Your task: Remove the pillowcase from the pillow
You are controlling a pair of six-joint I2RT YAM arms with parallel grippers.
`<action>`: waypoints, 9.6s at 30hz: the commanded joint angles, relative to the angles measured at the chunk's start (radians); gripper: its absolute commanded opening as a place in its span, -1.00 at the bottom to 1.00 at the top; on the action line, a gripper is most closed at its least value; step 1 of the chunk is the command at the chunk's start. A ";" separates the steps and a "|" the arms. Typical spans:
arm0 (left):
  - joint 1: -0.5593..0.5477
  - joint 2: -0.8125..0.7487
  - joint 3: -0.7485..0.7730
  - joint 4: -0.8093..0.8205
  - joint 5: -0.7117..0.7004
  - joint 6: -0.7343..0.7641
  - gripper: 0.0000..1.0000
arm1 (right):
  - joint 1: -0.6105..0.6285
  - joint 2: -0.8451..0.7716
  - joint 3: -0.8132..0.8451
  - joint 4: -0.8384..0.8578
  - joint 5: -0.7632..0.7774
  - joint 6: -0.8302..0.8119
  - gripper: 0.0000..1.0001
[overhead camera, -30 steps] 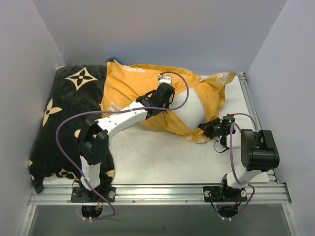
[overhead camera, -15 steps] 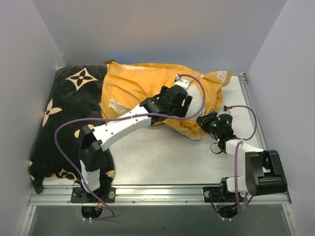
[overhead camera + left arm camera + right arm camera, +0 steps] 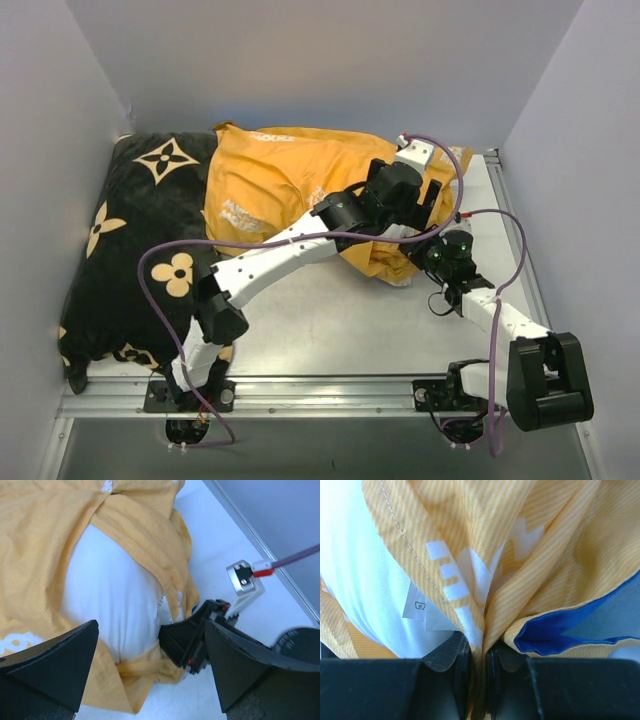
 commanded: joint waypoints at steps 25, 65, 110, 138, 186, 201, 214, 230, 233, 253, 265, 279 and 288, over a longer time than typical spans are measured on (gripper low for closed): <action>0.147 0.290 0.104 -0.187 0.116 0.003 -1.00 | 0.030 -0.164 0.093 -0.244 0.043 -0.118 -0.66; 0.457 -0.113 0.020 -0.236 0.341 -0.022 -1.00 | -0.114 0.007 0.142 -0.498 0.217 -0.080 -0.81; 0.370 -0.733 -1.118 0.177 0.481 -0.230 -1.00 | 0.487 -0.040 0.547 -1.071 0.717 -0.295 0.26; 0.428 -1.023 -0.948 -0.052 0.369 -0.221 -1.00 | -0.111 0.271 0.383 -0.603 0.207 -0.258 -1.00; 0.564 -0.760 -0.404 0.039 0.118 -0.262 -1.00 | -0.034 0.037 0.011 -0.183 0.336 -0.086 -0.84; 0.673 -0.657 -0.370 0.077 0.188 -0.318 -1.00 | 0.001 -0.006 0.000 -0.233 0.399 -0.137 -0.87; 0.702 -0.563 -0.327 0.077 0.285 -0.360 -1.00 | 0.325 0.130 0.179 -0.263 0.620 -0.287 -0.19; 0.629 -0.557 -0.488 0.225 0.279 -0.384 -1.00 | 0.301 -0.262 0.314 -0.623 0.152 -0.115 0.44; 0.615 -0.540 -0.482 0.232 0.271 -0.380 -1.00 | 0.366 -0.287 0.336 -0.596 0.187 -0.092 0.46; 0.486 -0.491 -0.451 0.215 0.215 -0.345 -1.00 | 0.802 -0.054 0.618 -0.378 0.668 -0.631 0.40; 0.382 -0.402 -0.289 0.133 0.251 -0.278 -1.00 | 0.877 0.054 0.448 -0.197 0.505 -0.511 -0.61; 0.184 -0.235 -0.010 -0.027 0.247 -0.259 -1.00 | 0.983 0.432 0.561 -0.224 0.617 -0.683 -0.57; 0.126 -0.169 0.043 -0.102 0.198 -0.204 -1.00 | 0.984 0.411 0.431 -0.135 0.677 -0.594 -0.04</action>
